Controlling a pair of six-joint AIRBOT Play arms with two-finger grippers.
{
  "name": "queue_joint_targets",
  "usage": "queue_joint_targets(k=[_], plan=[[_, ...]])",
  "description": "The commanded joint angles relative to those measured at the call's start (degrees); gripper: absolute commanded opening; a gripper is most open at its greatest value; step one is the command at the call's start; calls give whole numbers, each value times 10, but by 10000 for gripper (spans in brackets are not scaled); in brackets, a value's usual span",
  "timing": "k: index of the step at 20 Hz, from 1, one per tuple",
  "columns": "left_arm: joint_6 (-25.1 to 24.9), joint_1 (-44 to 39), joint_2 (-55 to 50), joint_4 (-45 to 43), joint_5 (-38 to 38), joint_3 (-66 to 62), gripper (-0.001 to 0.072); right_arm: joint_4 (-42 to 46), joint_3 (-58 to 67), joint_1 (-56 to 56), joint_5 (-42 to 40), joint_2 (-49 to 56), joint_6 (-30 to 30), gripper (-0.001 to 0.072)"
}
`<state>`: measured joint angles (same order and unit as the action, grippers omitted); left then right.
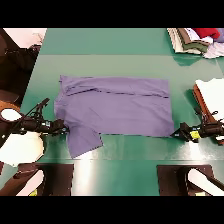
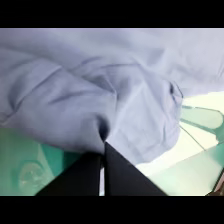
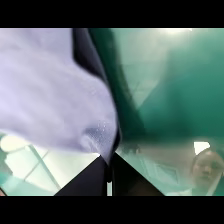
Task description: Fold the shirts.
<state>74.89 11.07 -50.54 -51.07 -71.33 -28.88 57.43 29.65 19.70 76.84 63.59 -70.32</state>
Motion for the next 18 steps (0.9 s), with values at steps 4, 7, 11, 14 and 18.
queue_joint_targets(k=[4,7,11,14,18], plan=[[61,0,169,-62,-119,0,21,133,40,1,104,-135,-28,17],[107,0,247,-40,-190,-1,21,193,43,0,150,-236,-59,16],[108,0,265,-30,-180,-61,21,182,57,0,148,-290,-83,16],[87,0,198,-29,-103,-108,21,149,119,0,122,-235,-83,16],[12,0,67,-4,5,-130,22,142,202,-66,33,-108,-82,16]])
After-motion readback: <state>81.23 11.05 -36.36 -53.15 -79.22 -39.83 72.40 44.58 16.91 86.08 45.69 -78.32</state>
